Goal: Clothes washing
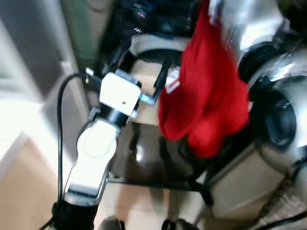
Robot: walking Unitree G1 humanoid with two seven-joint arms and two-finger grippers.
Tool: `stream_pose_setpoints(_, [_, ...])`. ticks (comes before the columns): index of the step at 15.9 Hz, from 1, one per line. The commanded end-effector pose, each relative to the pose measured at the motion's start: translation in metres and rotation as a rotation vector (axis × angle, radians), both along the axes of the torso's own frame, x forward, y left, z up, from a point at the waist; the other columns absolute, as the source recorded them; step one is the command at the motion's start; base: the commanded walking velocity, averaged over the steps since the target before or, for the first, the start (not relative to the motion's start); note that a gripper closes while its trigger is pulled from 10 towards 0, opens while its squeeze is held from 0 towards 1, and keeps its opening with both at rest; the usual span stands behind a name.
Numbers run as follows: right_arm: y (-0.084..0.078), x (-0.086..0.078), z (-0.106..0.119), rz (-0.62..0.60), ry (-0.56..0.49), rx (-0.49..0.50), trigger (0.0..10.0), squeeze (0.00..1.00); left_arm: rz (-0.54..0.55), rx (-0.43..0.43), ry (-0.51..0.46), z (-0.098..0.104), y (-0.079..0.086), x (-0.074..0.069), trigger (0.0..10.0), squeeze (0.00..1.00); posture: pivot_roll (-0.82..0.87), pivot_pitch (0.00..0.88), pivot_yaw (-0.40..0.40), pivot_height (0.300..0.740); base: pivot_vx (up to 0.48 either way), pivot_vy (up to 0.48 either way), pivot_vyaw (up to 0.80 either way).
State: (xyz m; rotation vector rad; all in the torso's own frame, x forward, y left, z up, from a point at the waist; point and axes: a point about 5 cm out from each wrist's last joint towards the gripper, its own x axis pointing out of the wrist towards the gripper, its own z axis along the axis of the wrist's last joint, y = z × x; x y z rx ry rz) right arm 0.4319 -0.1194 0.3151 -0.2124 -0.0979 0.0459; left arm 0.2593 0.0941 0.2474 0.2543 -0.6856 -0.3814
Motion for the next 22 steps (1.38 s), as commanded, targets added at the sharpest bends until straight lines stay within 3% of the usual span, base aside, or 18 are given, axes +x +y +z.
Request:
stream_pose_setpoints(1, [-0.007, -0.001, -0.049, -0.016, 0.166, 0.067, 10.0, 0.0, -0.01, 0.004, -0.003, 0.002, -0.003, -0.001, 10.0, 0.0, 0.13, 0.015, -0.094, 0.731, 0.0, 0.0, 0.0])
stream_pose_setpoints(2, [-0.008, -0.009, -0.102, -0.024, 0.31, 0.122, 10.0, 1.0, -0.012, 0.01, -0.003, 0.002, -0.003, 0.0, 10.0, 0.0, 0.13, 0.017, -0.088, 0.731, 0.0, 0.0, 0.0])
stream_pose_setpoints(3, [-0.01, -0.016, -0.131, -0.036, 0.387, 0.152, 10.0, 1.0, -0.011, 0.013, -0.002, 0.002, -0.002, 0.0, 10.0, 0.0, 0.13, 0.019, -0.087, 0.731, 0.0, 0.0, 0.0])
stream_pose_setpoints(4, [-0.013, -0.019, -0.142, -0.066, 0.416, 0.194, 10.0, 1.0, -0.014, 0.018, 0.002, 0.002, -0.002, 0.0, 10.0, 0.0, 0.12, 0.021, -0.078, 0.731, 0.0, 0.0, 0.0])
stream_pose_setpoints(5, [-0.017, -0.026, -0.161, -0.122, 0.482, 0.339, 10.0, 1.0, -0.026, 0.027, 0.01, 0.0, -0.004, 0.0, 10.0, 0.0, 0.11, 0.021, -0.066, 0.731, 0.0, 0.0, 0.0])
stream_pose_setpoints(6, [-0.017, -0.026, -0.163, -0.126, 0.491, 0.369, 10.0, 1.0, -0.028, 0.029, 0.012, 0.0, -0.004, 0.0, 10.0, 0.0, 0.11, 0.021, -0.066, 0.731, 0.0, 0.0, 0.0])
stream_pose_setpoints(7, [-0.016, -0.025, -0.159, -0.147, 0.475, 0.517, 10.0, 1.0, -0.028, 0.037, 0.011, 0.0, -0.004, 0.0, 10.0, 0.0, 0.11, 0.021, -0.064, 0.731, 0.0, 0.0, 0.0])
stream_pose_setpoints(8, [-0.015, -0.024, -0.156, -0.147, 0.462, 0.581, 10.0, 1.0, -0.023, 0.045, 0.011, 0.0, -0.004, 0.001, 10.0, 0.0, 0.11, 0.021, -0.062, 0.731, 0.0, 0.0, 0.0])
stream_pose_setpoints(10, [-0.019, -0.014, -0.123, -0.124, 0.301, 0.604, 10.0, 1.0, -0.01, 0.06, 0.009, -0.001, -0.002, 0.002, 10.0, 0.0, 0.11, 0.022, -0.062, 0.731, 0.0, 0.0, 0.0])
stream_pose_setpoints(11, [-0.02, -0.01, -0.103, -0.101, 0.192, 0.506, 10.0, 1.0, -0.006, 0.06, 0.009, -0.001, -0.002, 0.002, 10.0, 0.0, 0.11, 0.022, -0.061, 0.731, 0.0, 0.0, 0.0])
stream_pose_setpoints(12, [-0.022, -0.006, -0.062, -0.094, -0.038, 0.287, 10.0, 1.0, -0.003, 0.061, 0.01, -0.001, -0.001, 0.002, 10.0, 0.0, 0.11, 0.023, -0.06, 0.731, 0.0, 0.0, 0.0])
stream_pose_setpoints(14, [-0.024, -0.007, -0.036, -0.113, -0.193, 0.174, 10.0, 1.0, 0.001, 0.062, 0.01, -0.002, -0.001, 0.002, 10.0, 0.0, 0.11, 0.022, -0.06, 0.731, 0.0, 0.0, 0.0])
stream_pose_setpoints(15, [-0.023, -0.015, -0.006, -0.16, -0.434, -0.045, 10.0, 1.0, 0.002, 0.06, 0.01, -0.002, -0.001, 0.002, 10.0, 0.0, 0.11, 0.023, -0.062, 0.731, 0.0, 0.0, 0.0])
stream_pose_setpoints(17, [-0.015, -0.025, 0.011, -0.233, -0.675, -0.428, 10.0, 1.0, 0.005, 0.061, 0.01, -0.002, -0.001, 0.002, 10.0, 0.0, 0.11, 0.023, -0.064, 0.731, 0.0, 0.0, 0.0])
stream_pose_setpoints(19, [-0.02, -0.026, 0.009, -0.278, -0.727, -0.591, 10.0, 1.0, 0.007, 0.062, 0.012, -0.003, -0.001, 0.003, 10.0, 0.0, 0.11, 0.023, -0.064, 0.731, 0.0, 0.0, 0.0])
stream_pose_setpoints(20, [-0.029, -0.025, 0.001, -0.311, -0.731, -0.753, 10.0, 1.0, 0.009, 0.064, 0.016, -0.004, -0.001, 0.003, 10.0, 0.0, 0.11, 0.023, -0.064, 0.731, 0.0, 0.0, 0.0])
stream_pose_setpoints(21, [-0.032, -0.025, -0.004, -0.316, -0.725, -0.801, 10.0, 1.0, 0.009, 0.064, 0.017, -0.004, -0.001, 0.003, 10.0, 0.0, 0.11, 0.023, -0.064, 0.731, 0.0, 0.0, 0.0])
stream_pose_setpoints(22, [-0.048, -0.018, -0.019, -0.26, -0.467, -0.387, 10.0, 1.0, 0.006, 0.068, 0.021, -0.005, -0.001, 0.003, 10.0, 0.0, 0.1, 0.022, -0.067, 0.731, 0.0, 0.0, 0.0])
